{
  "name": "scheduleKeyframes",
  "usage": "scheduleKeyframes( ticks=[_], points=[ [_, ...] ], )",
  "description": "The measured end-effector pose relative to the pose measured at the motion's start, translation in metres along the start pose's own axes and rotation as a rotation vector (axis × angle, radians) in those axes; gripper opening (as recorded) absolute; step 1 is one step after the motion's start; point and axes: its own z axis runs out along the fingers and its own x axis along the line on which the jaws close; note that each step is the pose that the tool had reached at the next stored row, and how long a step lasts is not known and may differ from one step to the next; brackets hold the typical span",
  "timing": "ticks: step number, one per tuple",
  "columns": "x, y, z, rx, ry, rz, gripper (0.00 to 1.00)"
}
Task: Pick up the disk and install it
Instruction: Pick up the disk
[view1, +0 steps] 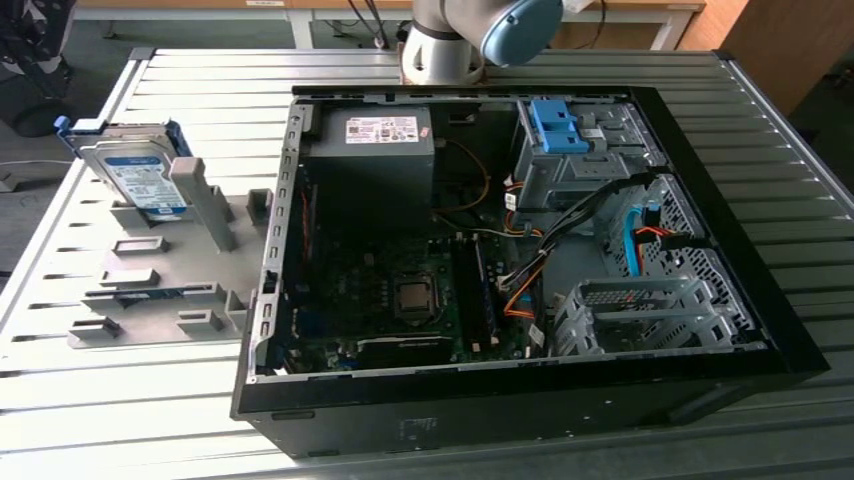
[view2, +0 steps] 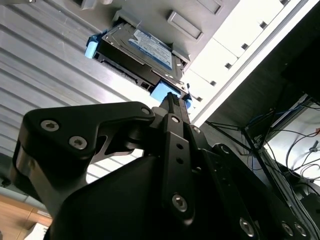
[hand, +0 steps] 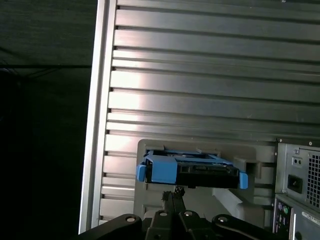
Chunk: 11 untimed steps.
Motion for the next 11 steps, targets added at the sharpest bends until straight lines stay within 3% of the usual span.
scheduleKeyframes(
  ticks=[11],
  points=[
    [0.0,0.0,0.0,-0.0002,0.0011,-0.025,0.11]
  ],
)
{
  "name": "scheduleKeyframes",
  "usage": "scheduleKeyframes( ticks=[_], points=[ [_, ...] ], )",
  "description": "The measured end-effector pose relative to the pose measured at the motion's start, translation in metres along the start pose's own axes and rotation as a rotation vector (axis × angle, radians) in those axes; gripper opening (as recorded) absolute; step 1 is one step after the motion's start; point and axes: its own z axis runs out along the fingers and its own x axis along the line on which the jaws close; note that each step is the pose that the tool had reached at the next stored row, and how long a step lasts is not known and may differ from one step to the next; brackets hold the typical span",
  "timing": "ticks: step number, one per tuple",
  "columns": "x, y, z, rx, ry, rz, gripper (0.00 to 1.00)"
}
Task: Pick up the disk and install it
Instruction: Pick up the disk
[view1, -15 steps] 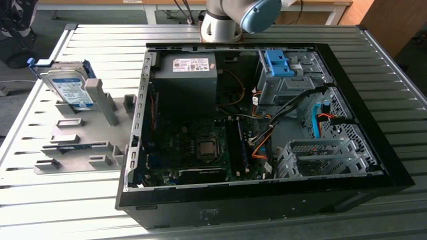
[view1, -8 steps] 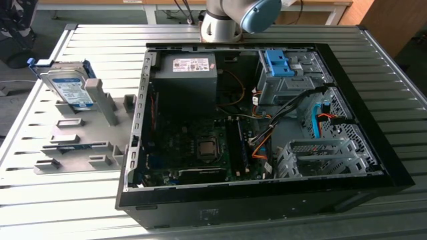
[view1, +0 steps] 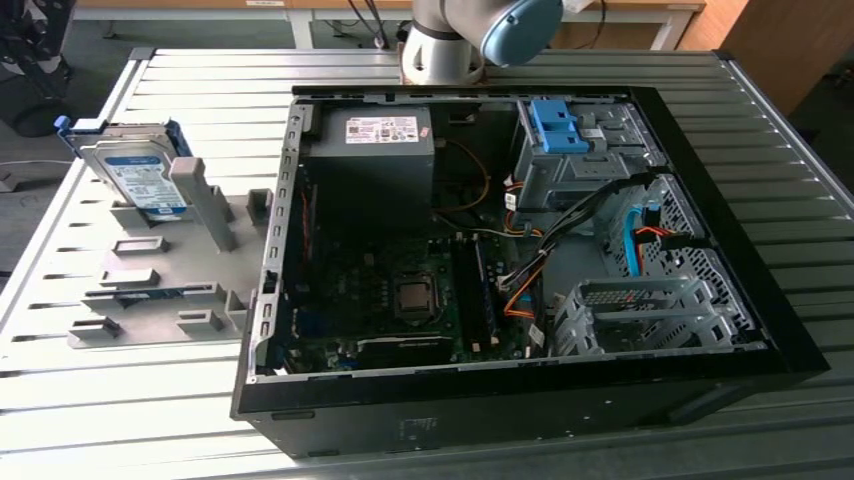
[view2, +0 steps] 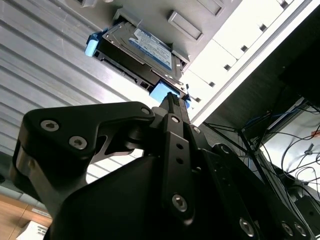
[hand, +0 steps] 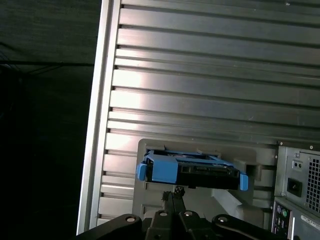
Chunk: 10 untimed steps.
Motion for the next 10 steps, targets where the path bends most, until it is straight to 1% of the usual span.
scheduleKeyframes(
  ticks=[10],
  points=[
    [0.0,0.0,0.0,-0.0001,0.0006,-0.013,0.11]
  ],
)
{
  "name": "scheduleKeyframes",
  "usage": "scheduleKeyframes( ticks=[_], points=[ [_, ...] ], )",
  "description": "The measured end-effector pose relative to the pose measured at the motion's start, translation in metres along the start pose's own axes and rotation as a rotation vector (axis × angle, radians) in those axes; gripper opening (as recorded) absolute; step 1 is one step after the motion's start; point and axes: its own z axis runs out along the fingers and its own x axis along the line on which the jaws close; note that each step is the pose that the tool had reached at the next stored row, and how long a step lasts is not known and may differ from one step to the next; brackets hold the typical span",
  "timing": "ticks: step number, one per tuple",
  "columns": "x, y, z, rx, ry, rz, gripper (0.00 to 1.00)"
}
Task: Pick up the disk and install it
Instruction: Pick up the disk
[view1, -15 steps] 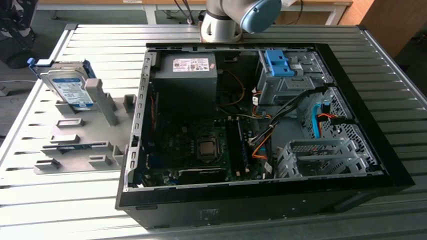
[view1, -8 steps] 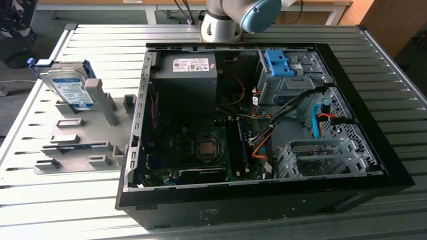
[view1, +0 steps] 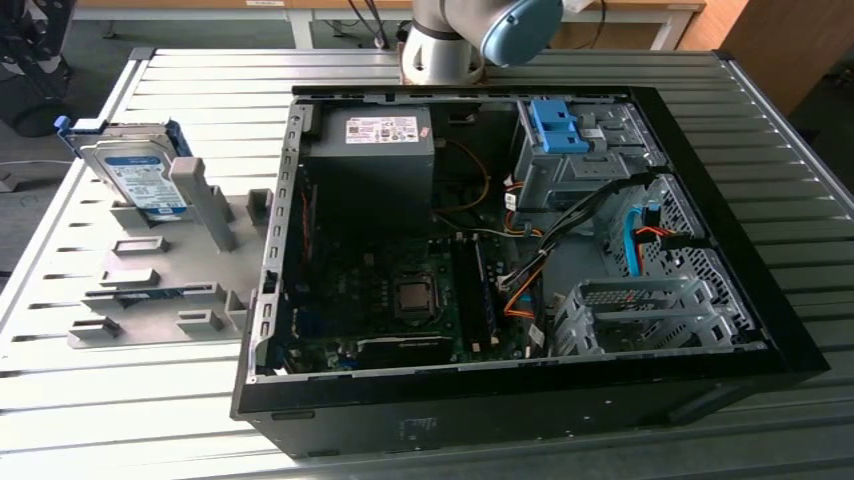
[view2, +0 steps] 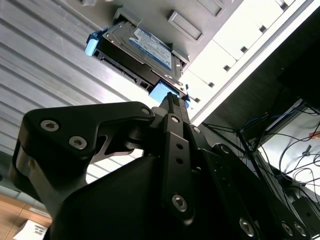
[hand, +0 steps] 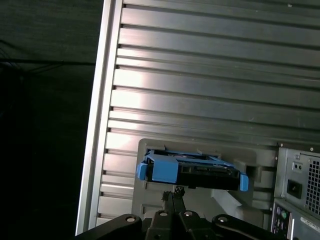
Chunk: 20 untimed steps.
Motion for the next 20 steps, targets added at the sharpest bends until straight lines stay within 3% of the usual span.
scheduleKeyframes(
  ticks=[20],
  points=[
    [0.0,0.0,0.0,-0.0004,0.0025,-0.058,0.11]
  ],
)
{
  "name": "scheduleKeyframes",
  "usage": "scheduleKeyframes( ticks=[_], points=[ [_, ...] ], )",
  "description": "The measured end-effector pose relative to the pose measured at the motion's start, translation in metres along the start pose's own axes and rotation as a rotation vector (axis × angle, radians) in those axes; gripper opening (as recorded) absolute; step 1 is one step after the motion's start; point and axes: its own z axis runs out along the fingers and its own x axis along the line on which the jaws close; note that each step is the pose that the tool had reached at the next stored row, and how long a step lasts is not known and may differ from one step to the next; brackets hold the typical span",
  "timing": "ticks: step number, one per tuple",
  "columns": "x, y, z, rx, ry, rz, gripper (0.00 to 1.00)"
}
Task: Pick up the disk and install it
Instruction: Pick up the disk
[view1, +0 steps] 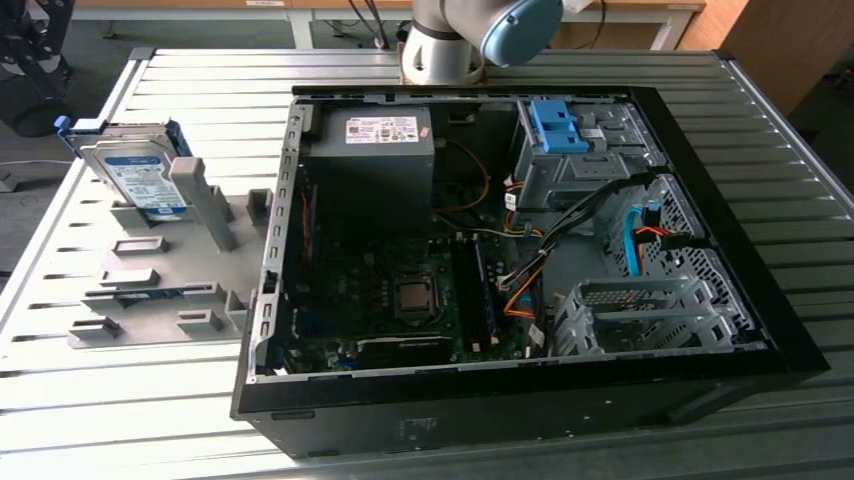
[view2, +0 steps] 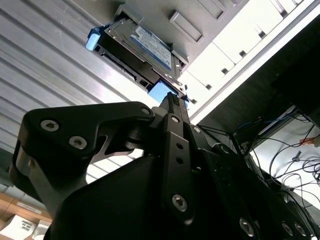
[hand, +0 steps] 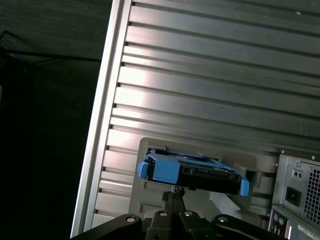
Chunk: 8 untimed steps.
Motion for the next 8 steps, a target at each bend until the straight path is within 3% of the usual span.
scheduleKeyframes(
  ticks=[8],
  points=[
    [0.0,0.0,0.0,-0.0002,0.001,-0.023,0.11]
  ],
)
